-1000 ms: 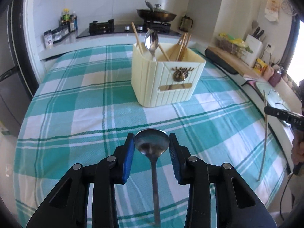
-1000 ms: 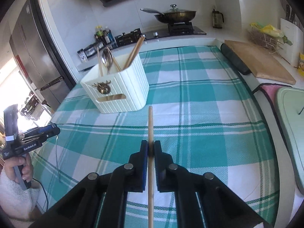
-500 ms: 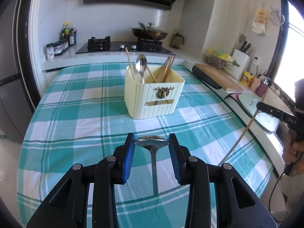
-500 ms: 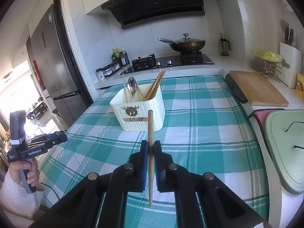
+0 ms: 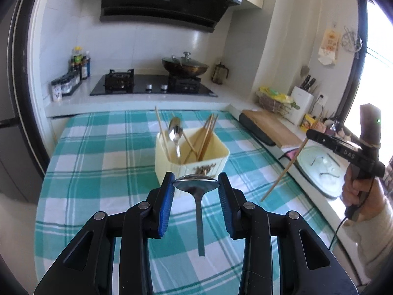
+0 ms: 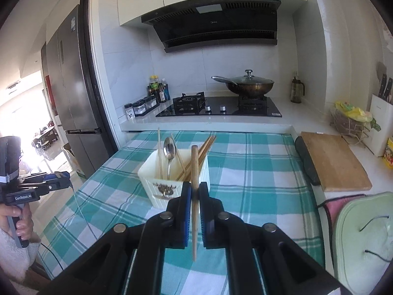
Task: Organize utensils
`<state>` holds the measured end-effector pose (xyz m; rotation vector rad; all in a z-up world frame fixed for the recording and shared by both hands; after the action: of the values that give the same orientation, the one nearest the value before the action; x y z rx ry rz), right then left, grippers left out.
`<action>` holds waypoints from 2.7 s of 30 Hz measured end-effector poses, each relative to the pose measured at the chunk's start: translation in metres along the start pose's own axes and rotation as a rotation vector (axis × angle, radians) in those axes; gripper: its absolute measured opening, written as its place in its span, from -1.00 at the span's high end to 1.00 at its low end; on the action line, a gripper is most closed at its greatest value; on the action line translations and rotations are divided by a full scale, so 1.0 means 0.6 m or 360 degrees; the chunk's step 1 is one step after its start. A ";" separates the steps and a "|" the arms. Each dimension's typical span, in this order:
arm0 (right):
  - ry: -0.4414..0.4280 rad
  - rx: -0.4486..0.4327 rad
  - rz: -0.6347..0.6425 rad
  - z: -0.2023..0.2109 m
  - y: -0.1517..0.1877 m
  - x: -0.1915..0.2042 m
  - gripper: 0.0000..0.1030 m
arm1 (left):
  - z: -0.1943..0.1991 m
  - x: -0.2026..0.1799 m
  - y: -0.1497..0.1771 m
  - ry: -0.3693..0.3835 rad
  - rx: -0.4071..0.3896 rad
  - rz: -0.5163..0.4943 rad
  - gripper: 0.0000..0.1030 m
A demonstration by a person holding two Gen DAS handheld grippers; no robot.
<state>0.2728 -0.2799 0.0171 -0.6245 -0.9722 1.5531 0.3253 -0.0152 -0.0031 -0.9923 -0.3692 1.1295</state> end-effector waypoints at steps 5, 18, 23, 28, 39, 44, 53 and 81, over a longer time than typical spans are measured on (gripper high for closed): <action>0.0026 -0.0204 0.0070 -0.001 -0.118 0.002 0.87 | 0.004 -0.002 -0.127 -0.0102 -0.0221 -0.0045 0.30; -0.0136 -0.0243 0.0032 -0.180 -0.184 0.038 0.87 | -0.220 0.083 -0.170 -0.0304 -0.0152 0.0119 0.30; -0.0265 0.0176 -0.0039 -0.317 -0.116 0.045 0.87 | -0.295 0.104 -0.113 -0.0270 0.0071 0.0177 0.30; -0.0251 0.0385 -0.0081 -0.401 -0.072 0.042 0.80 | -0.320 0.103 -0.073 -0.0271 0.0188 0.0147 0.26; -0.0053 0.0059 -0.0021 -0.234 -0.113 0.021 -0.35 | -0.139 0.037 -0.034 -0.0320 -0.0108 0.0129 -0.99; 0.0089 -0.0011 0.0022 -0.095 -0.052 0.030 -0.64 | -0.071 -0.021 0.041 -0.0370 -0.0070 0.0085 -0.99; 0.0273 0.0049 -0.0016 0.058 0.100 0.067 -0.77 | 0.045 -0.078 0.112 -0.0602 -0.0129 0.0075 -0.99; 0.0290 -0.0073 0.0129 0.140 0.089 0.138 -0.77 | 0.116 -0.087 0.118 -0.0826 -0.0092 0.0061 -0.99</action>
<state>0.1578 -0.2213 0.0246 -0.8317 -0.8551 1.5187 0.2138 -0.0227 -0.0116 -0.7472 -0.8043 1.4143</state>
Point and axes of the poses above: each gripper's, at about its wrist camera, not at the fingertips, and z roughly against the way its jaws point, x to its left, y to its underside, the point moved 8 cm from there along -z, roughly the way its jaws point, and after that the axes turned 1 degree about z, right-handed, at the moved point
